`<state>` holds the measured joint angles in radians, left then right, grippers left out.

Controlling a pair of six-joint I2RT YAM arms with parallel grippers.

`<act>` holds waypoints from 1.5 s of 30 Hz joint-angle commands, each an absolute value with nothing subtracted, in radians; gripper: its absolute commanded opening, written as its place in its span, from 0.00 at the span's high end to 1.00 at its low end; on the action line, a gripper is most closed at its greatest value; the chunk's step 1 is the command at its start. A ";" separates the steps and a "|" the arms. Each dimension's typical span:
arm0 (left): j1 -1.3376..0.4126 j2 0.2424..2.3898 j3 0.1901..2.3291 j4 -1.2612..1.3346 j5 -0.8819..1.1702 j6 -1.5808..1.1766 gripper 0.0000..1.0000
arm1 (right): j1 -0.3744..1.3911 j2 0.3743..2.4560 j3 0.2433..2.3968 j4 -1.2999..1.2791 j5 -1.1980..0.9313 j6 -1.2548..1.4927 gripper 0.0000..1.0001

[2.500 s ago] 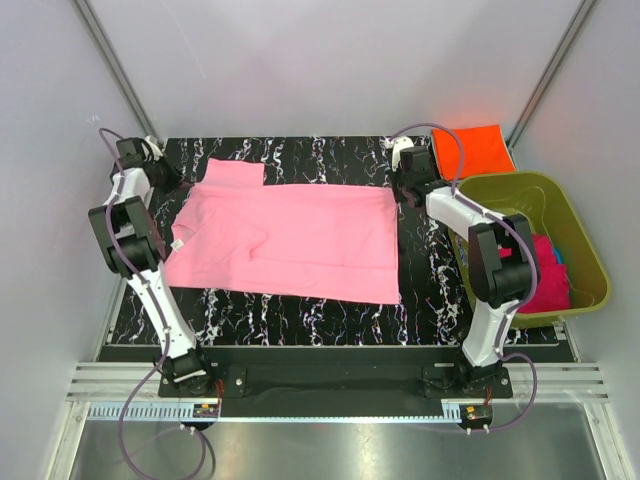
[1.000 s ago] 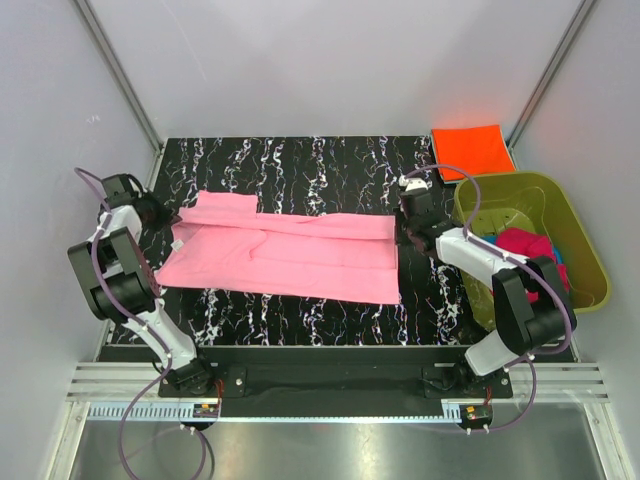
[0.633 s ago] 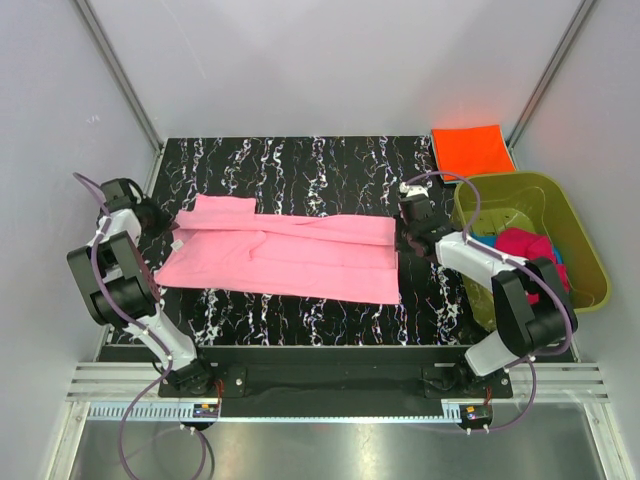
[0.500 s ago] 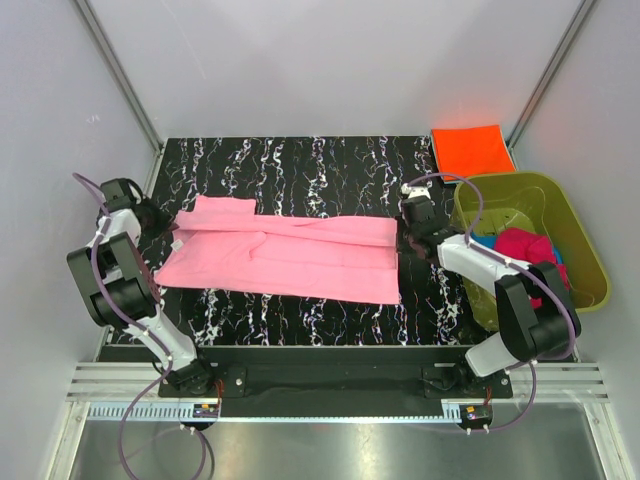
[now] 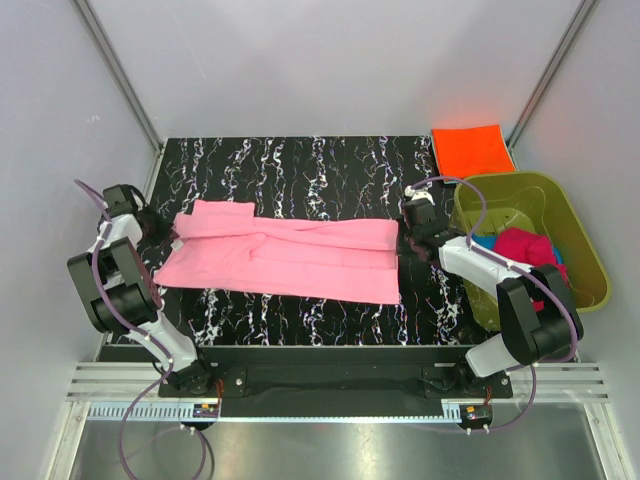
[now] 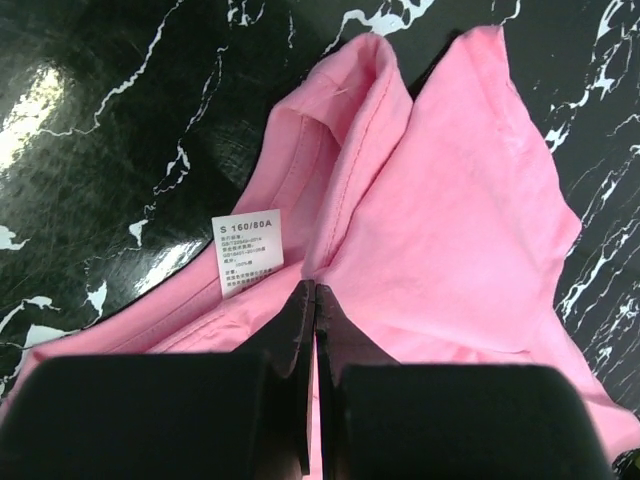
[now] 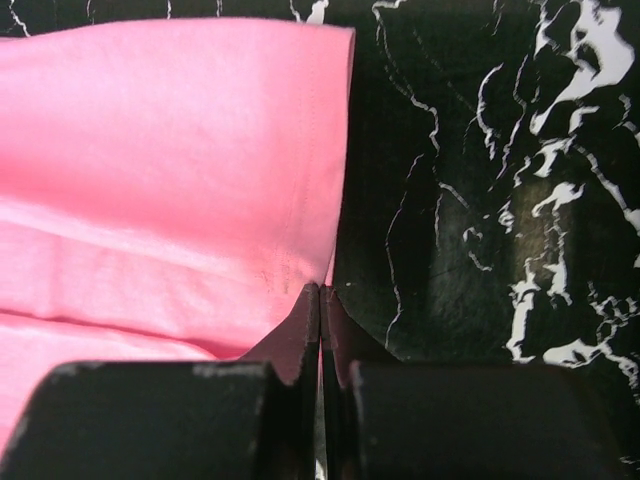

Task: Fold and stack the t-shirts
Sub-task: Fold the tshirt

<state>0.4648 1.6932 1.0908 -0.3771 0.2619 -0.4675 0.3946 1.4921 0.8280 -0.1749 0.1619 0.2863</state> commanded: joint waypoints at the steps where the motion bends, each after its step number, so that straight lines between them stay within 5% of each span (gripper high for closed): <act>1: 0.474 1.680 1.112 -0.400 0.219 -0.446 1.00 | 0.402 1.477 0.853 -0.233 0.126 0.348 0.96; 3: 0.460 1.655 1.104 -0.403 0.207 -0.436 0.82 | 0.402 1.471 0.870 -0.291 0.146 0.400 0.89; 4: 0.450 1.617 1.106 -0.437 0.158 -0.430 0.78 | 0.402 1.467 0.888 -0.354 0.152 0.419 0.79; 7: 0.448 1.547 1.094 -0.446 0.069 -0.433 0.67 | 0.402 1.431 0.908 -0.419 0.134 0.480 0.70; 17: 0.255 1.667 1.235 -0.403 0.325 -0.457 0.64 | 0.426 1.713 1.181 -0.345 -0.080 0.416 0.71; 29: 0.166 1.901 1.322 -0.410 0.321 -0.482 0.61 | 0.557 2.127 1.629 -0.327 -0.224 0.305 0.73; 37: 0.255 1.885 1.480 -0.443 0.240 -0.321 0.46 | 0.583 2.126 1.680 -0.333 -0.250 0.282 0.70; 45: 0.330 2.127 1.672 -0.472 0.402 -0.296 0.50 | 0.581 2.074 1.669 -0.337 -0.252 0.310 0.67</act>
<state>0.3271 2.0411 1.6222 -0.4538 0.3191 -0.3313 0.5827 2.1426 1.6436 -0.3431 -0.2302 0.3065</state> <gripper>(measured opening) 0.503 0.323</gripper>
